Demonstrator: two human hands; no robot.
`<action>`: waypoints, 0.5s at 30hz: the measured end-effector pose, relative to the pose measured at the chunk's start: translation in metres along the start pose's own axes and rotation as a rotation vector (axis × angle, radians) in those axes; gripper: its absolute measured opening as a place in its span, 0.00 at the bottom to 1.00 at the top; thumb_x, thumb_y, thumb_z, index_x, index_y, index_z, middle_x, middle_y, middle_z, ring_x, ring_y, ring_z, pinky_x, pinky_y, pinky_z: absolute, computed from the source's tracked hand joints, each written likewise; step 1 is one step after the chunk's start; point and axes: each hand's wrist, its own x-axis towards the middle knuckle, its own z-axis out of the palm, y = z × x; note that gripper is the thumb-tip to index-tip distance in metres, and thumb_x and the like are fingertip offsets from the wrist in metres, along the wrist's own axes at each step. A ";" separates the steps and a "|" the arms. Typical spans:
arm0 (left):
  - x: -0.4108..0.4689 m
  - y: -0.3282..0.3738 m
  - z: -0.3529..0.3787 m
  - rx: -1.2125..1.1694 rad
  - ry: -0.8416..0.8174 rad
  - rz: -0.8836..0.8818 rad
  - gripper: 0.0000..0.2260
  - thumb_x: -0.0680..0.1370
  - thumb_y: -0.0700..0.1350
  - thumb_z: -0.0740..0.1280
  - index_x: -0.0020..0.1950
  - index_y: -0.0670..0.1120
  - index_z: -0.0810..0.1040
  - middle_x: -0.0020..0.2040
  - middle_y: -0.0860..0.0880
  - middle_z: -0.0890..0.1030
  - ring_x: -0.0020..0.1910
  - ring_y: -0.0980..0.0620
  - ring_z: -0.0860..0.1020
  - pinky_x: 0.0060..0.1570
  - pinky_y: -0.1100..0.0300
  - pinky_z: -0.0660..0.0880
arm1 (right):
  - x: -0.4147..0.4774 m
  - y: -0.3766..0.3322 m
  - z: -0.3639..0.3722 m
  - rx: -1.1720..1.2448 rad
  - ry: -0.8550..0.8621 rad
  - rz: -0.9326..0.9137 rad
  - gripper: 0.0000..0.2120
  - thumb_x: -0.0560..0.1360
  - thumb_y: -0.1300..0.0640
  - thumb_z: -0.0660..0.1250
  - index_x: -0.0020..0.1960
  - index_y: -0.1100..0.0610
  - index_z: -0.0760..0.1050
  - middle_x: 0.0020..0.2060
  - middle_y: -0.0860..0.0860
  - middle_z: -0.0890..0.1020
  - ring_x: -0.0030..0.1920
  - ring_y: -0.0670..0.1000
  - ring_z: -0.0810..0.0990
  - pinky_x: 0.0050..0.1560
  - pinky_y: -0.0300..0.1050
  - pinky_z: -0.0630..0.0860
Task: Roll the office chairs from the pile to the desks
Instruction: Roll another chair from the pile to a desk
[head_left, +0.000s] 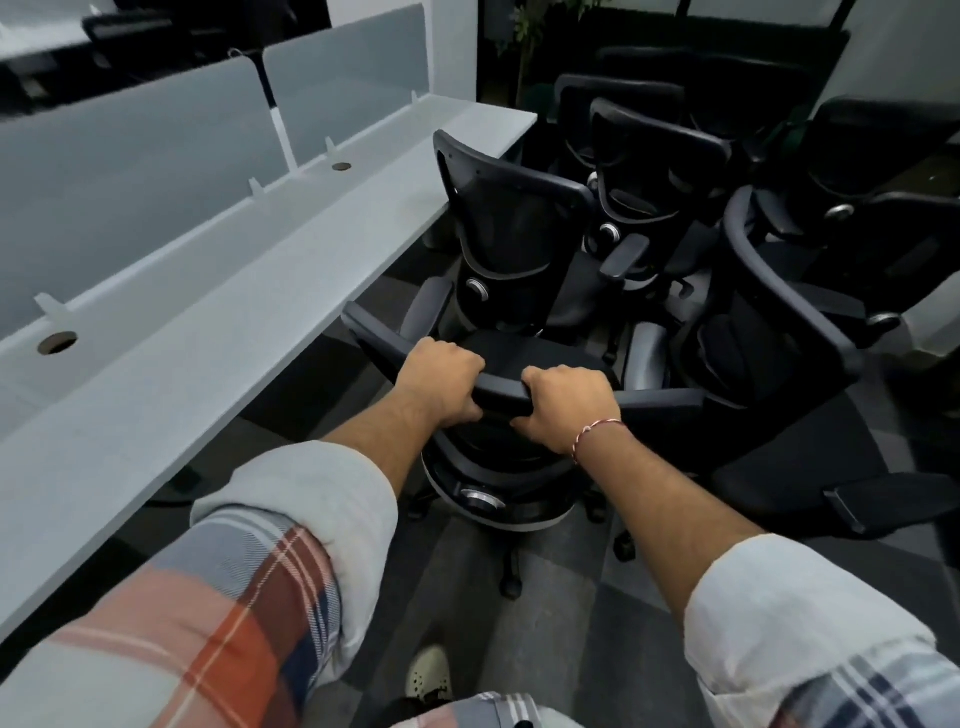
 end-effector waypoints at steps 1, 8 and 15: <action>-0.007 0.003 -0.002 0.013 -0.010 -0.008 0.15 0.70 0.58 0.70 0.36 0.54 0.65 0.34 0.55 0.73 0.41 0.49 0.79 0.44 0.55 0.65 | -0.006 -0.002 -0.001 -0.001 0.000 -0.016 0.16 0.71 0.39 0.69 0.46 0.49 0.67 0.43 0.50 0.81 0.44 0.56 0.81 0.39 0.47 0.67; -0.073 0.030 -0.007 0.050 -0.010 -0.077 0.15 0.69 0.60 0.69 0.35 0.54 0.66 0.32 0.56 0.71 0.35 0.52 0.72 0.42 0.56 0.64 | -0.065 -0.023 -0.005 0.026 0.034 -0.122 0.17 0.71 0.41 0.67 0.45 0.51 0.65 0.40 0.50 0.80 0.39 0.57 0.79 0.37 0.47 0.66; -0.145 0.069 -0.011 0.067 -0.008 -0.208 0.14 0.69 0.59 0.69 0.36 0.54 0.68 0.31 0.56 0.70 0.39 0.49 0.79 0.44 0.54 0.68 | -0.124 -0.039 -0.003 0.032 0.064 -0.227 0.18 0.72 0.40 0.68 0.45 0.52 0.65 0.34 0.48 0.72 0.36 0.56 0.77 0.35 0.47 0.65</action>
